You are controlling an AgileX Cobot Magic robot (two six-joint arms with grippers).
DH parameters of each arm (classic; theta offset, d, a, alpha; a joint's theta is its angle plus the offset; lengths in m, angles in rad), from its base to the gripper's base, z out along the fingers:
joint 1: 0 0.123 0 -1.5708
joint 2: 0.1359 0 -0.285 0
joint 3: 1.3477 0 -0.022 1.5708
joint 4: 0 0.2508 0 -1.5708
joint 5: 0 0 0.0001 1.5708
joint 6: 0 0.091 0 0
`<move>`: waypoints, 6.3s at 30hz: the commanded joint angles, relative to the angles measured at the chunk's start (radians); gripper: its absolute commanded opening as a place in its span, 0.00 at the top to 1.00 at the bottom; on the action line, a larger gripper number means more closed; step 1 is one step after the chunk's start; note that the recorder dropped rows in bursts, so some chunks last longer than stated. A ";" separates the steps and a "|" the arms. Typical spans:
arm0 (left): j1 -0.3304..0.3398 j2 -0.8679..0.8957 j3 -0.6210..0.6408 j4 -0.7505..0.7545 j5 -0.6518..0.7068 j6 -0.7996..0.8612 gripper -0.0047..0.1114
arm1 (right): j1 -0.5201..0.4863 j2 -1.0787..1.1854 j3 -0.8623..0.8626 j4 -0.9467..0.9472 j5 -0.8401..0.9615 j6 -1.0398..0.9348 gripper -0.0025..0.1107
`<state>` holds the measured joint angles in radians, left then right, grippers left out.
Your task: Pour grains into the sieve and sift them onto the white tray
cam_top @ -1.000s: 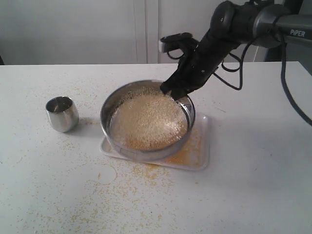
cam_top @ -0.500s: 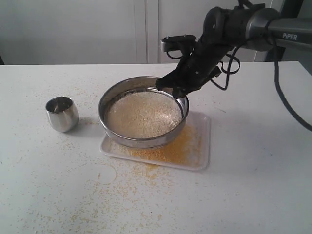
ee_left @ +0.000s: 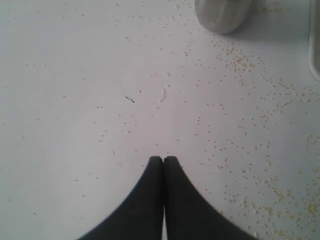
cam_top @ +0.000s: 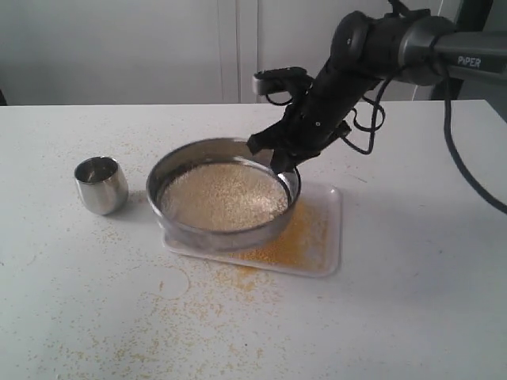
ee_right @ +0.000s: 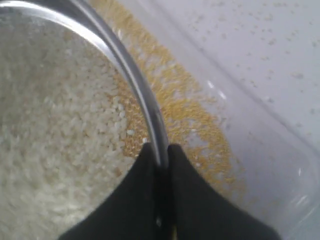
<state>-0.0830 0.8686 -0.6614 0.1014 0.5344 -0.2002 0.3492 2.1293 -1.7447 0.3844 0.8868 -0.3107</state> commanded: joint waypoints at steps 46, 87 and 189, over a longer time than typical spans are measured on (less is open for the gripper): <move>0.000 -0.007 0.003 -0.004 0.007 -0.001 0.96 | -0.257 -0.132 -0.010 -0.067 0.114 0.050 0.98; 0.000 -0.007 0.003 -0.004 0.007 -0.001 0.96 | -0.161 -0.136 0.004 0.127 0.242 -0.282 0.98; 0.000 -0.007 0.003 -0.004 0.007 -0.001 0.96 | 0.394 -0.084 0.021 -0.202 0.040 0.011 0.98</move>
<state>-0.0830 0.8686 -0.6614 0.1014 0.5344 -0.2002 0.7729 2.0668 -1.7220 0.2039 0.8834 -0.3503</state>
